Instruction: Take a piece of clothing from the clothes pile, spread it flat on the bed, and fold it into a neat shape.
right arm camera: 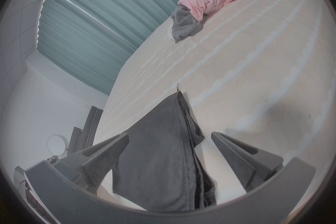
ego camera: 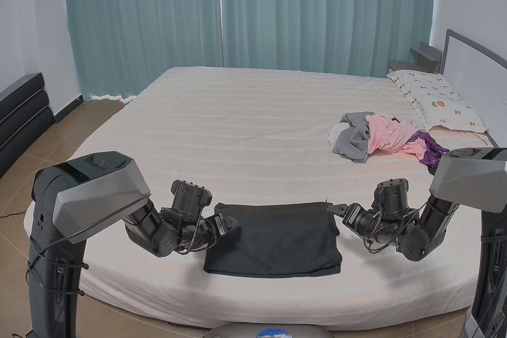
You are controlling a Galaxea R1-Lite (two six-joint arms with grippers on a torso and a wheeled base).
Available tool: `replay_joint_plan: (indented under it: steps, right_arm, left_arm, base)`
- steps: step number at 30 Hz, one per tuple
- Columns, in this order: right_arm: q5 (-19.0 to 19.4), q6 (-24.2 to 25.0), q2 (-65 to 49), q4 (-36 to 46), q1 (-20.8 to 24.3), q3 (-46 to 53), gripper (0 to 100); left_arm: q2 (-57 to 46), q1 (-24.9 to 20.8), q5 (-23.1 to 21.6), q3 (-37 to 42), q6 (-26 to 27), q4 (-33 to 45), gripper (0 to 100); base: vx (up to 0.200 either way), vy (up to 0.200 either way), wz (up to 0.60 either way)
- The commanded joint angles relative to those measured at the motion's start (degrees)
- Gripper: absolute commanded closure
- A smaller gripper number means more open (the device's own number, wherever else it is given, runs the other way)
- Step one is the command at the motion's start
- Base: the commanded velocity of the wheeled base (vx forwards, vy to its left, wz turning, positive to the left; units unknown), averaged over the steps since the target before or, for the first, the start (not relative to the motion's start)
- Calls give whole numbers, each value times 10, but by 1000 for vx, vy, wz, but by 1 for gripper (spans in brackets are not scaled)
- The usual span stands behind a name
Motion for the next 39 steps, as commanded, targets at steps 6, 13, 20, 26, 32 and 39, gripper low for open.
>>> replay_joint_plan:
  steps: [6, 13, 20, 26, 32, 39]
  right_arm:
    - [0, 0, -2, 0, 1, 1, 0]
    - [0, 0, -3, 0, -1, 2, 0]
    - [1, 8, 0, 0, -2, 0, 0]
    - [6, 9, 1, 1, -5, 0, 0]
    - [9, 10, 0, 1, -6, 1, 0]
    - [9, 10, 0, 1, -6, 1, 0]
  left_arm:
    - [6, -2, 0, -2, 0, 1, 100]
    - [3, -1, 2, 2, -5, -1, 100]
    - [1, -1, 2, 9, -6, 0, 100]
    - [-1, -1, 2, 9, -12, 0, 100]
    - [-1, -1, 2, 9, -13, 0, 100]
    - [-2, 0, 2, 8, -17, 0, 100]
  base:
    - [0, 0, 0]
    - [0, 0, 0]
    - [0, 0, 0]
    - [0, 0, 0]
    - [0, 0, 0]
    - [0, 86, 0]
